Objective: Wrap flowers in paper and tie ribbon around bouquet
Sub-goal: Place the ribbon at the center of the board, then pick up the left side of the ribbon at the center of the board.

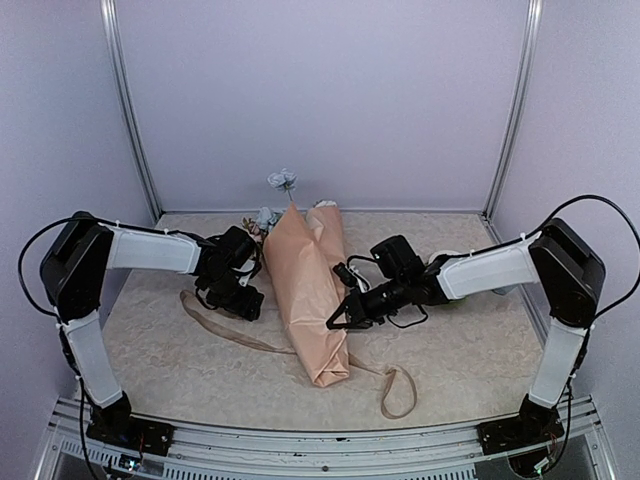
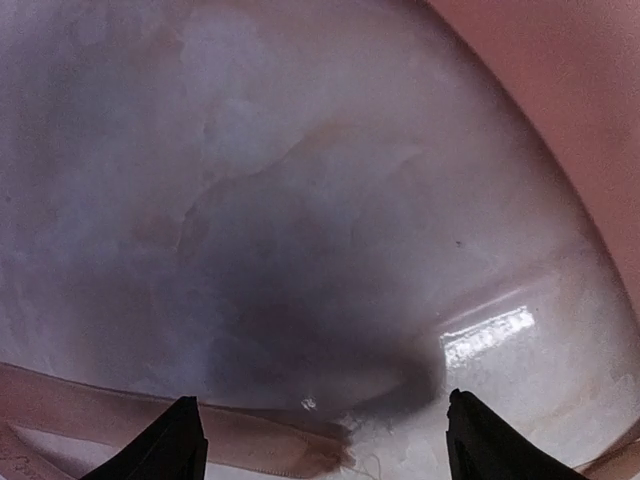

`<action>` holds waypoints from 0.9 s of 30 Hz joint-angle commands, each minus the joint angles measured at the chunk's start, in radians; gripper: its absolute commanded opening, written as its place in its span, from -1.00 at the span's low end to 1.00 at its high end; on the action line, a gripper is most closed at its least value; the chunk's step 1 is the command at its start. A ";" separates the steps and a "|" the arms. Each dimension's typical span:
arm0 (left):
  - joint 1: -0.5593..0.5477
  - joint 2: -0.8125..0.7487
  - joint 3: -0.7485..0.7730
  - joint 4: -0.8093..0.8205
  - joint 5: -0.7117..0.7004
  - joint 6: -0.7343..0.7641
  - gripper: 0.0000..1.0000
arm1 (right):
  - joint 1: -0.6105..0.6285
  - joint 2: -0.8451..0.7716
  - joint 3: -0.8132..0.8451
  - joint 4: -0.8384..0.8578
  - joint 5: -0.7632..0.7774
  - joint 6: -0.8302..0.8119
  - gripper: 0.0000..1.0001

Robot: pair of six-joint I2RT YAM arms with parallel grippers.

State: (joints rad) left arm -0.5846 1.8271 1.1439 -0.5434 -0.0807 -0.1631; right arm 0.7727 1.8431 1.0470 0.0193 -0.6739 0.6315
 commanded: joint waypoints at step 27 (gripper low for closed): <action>0.097 0.017 -0.033 -0.087 0.043 -0.039 0.12 | 0.015 -0.084 -0.032 0.046 -0.017 -0.014 -1.00</action>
State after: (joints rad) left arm -0.4927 1.8542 1.1412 -0.5911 -0.0811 -0.1989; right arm 0.7769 1.8034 1.0012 0.0422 -0.6849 0.6483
